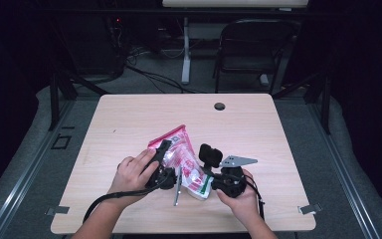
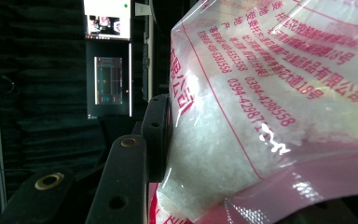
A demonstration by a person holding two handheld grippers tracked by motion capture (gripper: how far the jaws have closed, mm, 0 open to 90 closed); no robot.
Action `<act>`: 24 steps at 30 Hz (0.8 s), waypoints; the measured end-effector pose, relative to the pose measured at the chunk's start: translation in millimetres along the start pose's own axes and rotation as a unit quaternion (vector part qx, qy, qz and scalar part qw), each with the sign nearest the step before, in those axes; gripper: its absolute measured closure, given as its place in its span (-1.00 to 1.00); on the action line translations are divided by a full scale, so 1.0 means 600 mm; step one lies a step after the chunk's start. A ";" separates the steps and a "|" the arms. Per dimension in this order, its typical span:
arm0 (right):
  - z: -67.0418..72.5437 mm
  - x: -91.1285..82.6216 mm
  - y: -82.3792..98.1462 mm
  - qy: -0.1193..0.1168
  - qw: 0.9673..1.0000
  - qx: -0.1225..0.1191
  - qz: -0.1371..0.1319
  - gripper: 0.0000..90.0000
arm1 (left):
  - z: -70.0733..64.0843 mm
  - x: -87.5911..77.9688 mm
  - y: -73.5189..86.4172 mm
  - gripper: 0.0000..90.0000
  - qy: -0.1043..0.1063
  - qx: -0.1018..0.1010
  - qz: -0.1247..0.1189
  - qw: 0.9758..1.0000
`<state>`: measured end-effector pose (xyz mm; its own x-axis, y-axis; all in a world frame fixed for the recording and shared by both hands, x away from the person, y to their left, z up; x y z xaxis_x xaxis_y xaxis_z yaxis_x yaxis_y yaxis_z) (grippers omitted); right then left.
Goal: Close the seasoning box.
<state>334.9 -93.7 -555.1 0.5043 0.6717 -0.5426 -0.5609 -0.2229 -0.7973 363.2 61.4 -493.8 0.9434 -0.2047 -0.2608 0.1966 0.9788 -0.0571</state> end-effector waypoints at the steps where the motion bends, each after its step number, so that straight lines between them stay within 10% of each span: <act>1: 0.000 0.000 0.000 -0.001 1.000 0.001 -0.001 0.91 | 0.001 0.000 0.000 0.49 0.000 0.002 0.000 1.000; 24: 0.000 0.007 0.005 -0.022 0.999 0.020 0.013 1.00 | 0.006 -0.008 -0.011 0.50 -0.009 0.021 -0.002 1.000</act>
<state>335.0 -91.6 -559.8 0.4595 0.6968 -0.5507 -0.5996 -0.2140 -0.7711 358.2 56.1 -488.8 0.9474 -0.2090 -0.2425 0.2111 0.9773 -0.0176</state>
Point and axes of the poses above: each handheld gripper's, and its own axes: x roughly forward along the jaws, y roughly out of its underside, z roughly to its left, the point moved 8 cm from there along x, roughly forward along the jaws, and after that the axes turned 3 degrees about y, right-handed, at the moved point
